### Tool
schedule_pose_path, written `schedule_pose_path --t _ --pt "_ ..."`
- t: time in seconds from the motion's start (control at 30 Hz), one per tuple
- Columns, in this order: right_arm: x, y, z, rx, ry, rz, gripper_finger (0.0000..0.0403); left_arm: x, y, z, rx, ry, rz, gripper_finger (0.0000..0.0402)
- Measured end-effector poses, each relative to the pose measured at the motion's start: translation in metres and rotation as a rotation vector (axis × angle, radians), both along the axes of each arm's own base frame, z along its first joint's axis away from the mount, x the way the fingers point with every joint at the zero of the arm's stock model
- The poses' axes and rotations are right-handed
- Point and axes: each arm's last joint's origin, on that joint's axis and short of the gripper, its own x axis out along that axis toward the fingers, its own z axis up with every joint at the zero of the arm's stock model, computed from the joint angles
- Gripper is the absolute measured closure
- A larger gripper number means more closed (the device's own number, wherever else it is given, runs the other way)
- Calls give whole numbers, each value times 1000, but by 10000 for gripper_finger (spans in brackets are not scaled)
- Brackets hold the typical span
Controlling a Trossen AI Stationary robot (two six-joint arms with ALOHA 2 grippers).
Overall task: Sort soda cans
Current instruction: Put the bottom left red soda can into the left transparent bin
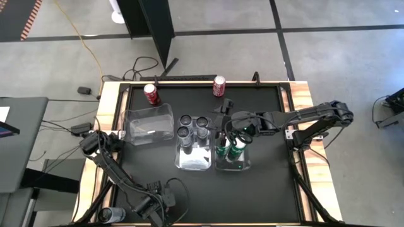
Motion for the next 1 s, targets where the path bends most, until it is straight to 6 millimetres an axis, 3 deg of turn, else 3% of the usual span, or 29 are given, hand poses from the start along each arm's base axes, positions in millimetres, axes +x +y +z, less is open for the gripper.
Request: schedule_pose_path --t 0.17,0.5,0.8,1.0 --pt "0 0 0 -1 2 0 88 0 1 0 7 0 -31 105" --pt "0 1 1 -37 5 17 88 -1 17 9 139 42 -21 105" --pt "-5 1 9 -79 -8 34 88 -18 59 77 236 -34 90 105" --pt "-15 2 21 -106 -31 48 88 -27 120 123 323 -136 278 105"
